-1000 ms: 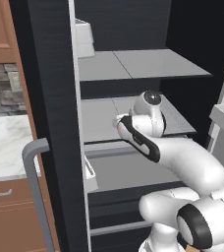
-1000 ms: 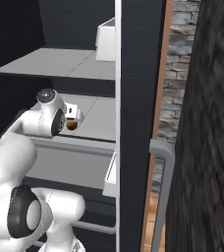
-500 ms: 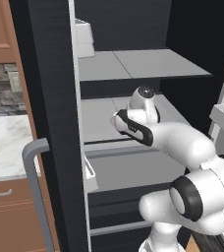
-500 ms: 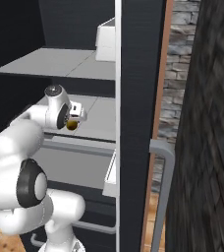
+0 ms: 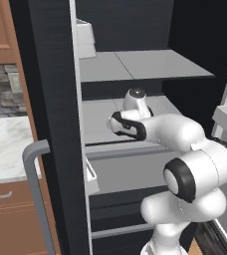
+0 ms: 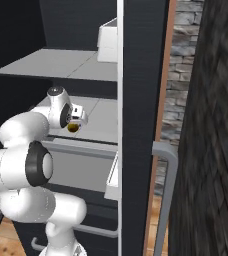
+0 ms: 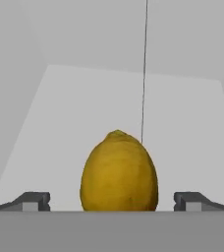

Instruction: Retrieve a lemon from the fridge and place it on the cutting board with the fish.

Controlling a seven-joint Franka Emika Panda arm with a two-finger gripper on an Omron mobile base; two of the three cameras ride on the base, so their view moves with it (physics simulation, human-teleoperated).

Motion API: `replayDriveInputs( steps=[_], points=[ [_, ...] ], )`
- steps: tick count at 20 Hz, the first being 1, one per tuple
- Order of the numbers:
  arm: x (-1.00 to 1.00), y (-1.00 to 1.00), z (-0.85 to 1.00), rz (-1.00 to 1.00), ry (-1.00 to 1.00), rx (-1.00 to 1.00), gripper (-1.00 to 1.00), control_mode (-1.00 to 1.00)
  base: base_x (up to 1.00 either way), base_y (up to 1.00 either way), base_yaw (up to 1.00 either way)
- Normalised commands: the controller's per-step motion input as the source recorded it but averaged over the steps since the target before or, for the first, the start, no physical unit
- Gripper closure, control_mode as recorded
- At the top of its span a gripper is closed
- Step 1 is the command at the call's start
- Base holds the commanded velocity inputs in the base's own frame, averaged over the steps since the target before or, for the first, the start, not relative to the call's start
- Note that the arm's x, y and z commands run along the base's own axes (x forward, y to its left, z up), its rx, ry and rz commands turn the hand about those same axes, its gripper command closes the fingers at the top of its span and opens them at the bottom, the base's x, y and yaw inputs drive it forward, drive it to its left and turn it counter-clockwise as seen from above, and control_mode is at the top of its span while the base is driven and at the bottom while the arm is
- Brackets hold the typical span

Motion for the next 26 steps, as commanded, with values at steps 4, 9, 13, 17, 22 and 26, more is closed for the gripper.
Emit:
replayDriveInputs(
  steps=[4, 9, 13, 17, 22, 26],
  points=[
    [0.34, 0.00, -0.21, 0.00, 0.06, 0.00, -1.00, -1.00, 0.00, 0.00, 0.00],
    [0.12, 0.00, -0.15, 0.00, 0.06, 0.00, -1.00, -1.00, 0.00, 0.00, 0.00],
    [0.00, 0.00, -0.09, 0.00, 0.05, 0.00, -1.00, -1.00, 0.00, 0.00, 0.00],
    [0.00, 0.00, -0.09, 0.00, 0.02, 0.00, -1.00, -1.00, 0.00, 0.00, 0.00],
    [0.00, 0.00, -0.24, 0.00, 0.04, 0.01, 1.00, -1.00, 0.00, 0.00, 0.00],
    [0.00, -0.01, -0.27, 0.00, 0.04, 0.03, 1.00, -1.00, 0.00, 0.00, 0.00]
  ],
)
